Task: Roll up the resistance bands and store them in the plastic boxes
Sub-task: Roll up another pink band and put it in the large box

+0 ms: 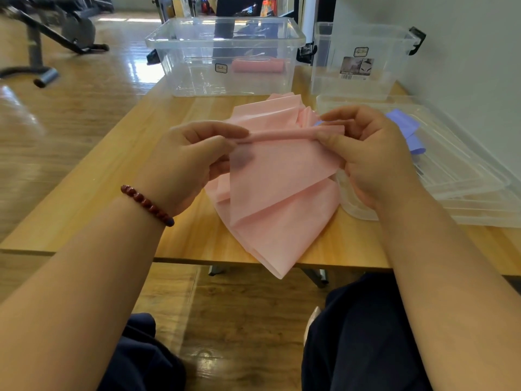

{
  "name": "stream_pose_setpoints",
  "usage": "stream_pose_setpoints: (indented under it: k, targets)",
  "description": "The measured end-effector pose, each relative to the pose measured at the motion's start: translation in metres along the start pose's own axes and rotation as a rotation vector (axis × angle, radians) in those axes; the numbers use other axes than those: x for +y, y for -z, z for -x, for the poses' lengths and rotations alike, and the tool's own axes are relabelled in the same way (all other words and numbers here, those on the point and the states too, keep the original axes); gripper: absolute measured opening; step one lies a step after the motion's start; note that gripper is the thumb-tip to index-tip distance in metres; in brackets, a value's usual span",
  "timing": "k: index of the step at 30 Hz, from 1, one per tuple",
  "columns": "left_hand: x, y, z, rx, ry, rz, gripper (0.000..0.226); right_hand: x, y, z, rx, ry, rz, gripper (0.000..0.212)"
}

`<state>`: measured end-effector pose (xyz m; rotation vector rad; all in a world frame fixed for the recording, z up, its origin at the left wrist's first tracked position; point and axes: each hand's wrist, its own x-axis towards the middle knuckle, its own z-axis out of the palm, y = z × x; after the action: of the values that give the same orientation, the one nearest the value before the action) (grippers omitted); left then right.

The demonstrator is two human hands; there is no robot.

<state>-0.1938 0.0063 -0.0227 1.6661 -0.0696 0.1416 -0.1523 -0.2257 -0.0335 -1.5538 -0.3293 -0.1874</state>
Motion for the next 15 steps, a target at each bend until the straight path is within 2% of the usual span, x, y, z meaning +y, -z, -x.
stream_pose_setpoints:
  k: [6,10,15]
  targets:
    - [-0.0013,-0.0036,0.0003,0.053,-0.036,-0.062,0.016,0.0043,0.0022,-0.0018,0.017,0.0,0.106,0.022]
    - [-0.0027,-0.0017,-0.0004,0.058,-0.045,-0.07,0.023,0.0009,-0.0014,0.0006,0.03,0.0,0.069,0.032]
    - [0.0006,-0.0066,0.0009,0.083,-0.062,-0.089,0.022,-0.0021,-0.004,0.0029,0.056,-0.019,0.044,0.036]
